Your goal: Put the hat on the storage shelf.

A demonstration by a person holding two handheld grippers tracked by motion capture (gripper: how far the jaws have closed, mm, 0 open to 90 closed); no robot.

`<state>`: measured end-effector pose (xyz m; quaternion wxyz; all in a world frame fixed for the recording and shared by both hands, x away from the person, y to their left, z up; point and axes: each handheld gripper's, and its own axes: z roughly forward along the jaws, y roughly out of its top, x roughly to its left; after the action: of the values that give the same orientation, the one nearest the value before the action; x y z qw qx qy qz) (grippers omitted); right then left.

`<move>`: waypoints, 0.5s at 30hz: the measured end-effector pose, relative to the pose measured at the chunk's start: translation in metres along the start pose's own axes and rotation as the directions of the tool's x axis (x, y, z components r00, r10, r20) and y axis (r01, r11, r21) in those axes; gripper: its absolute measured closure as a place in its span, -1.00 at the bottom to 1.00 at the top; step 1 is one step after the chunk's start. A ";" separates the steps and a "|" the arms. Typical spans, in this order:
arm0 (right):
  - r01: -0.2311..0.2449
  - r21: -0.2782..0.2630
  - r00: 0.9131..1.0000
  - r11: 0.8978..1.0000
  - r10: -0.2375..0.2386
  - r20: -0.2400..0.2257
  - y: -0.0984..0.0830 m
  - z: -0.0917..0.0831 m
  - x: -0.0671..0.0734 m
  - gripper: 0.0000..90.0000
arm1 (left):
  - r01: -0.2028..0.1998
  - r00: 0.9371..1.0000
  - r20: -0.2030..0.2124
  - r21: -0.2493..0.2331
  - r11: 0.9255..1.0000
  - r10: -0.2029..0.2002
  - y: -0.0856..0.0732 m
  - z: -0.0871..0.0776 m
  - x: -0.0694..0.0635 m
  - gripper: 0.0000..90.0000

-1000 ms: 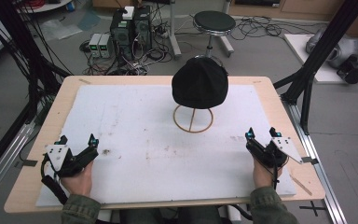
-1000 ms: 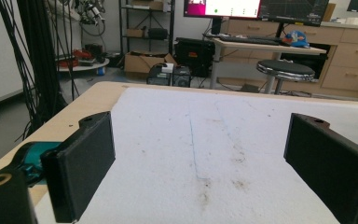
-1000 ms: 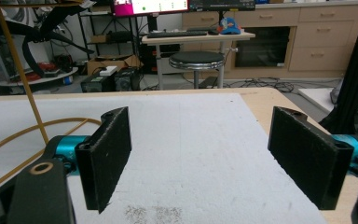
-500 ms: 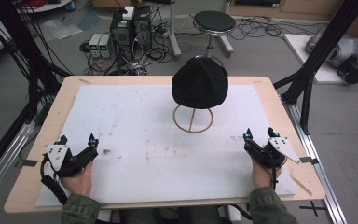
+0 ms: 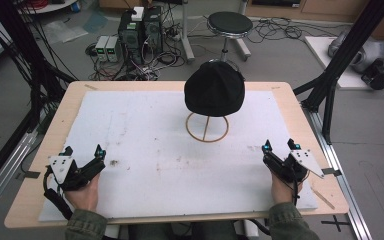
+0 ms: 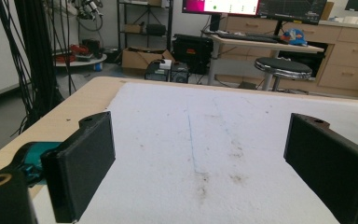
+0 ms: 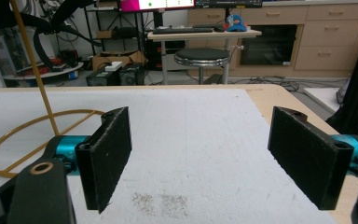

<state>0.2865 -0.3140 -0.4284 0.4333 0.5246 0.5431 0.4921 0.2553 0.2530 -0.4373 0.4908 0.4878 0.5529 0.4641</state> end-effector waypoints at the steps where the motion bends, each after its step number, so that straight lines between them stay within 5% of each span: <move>1: 0.004 0.000 1.000 1.000 -0.004 0.001 0.000 0.000 -0.001 -0.54 | 0.003 1.000 0.003 0.002 1.000 -0.003 0.000 0.000 0.000 -0.80; 15: -0.007 0.015 1.000 1.000 0.007 -0.009 -0.002 -0.001 0.000 -0.54 | 0.000 1.000 0.010 0.008 1.000 0.000 -0.001 -0.001 0.000 -0.80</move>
<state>0.2850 -0.3140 -0.4304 0.4253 0.5276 0.5466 0.4919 0.2542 0.2528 -0.4380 0.4917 0.4922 0.5524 0.4591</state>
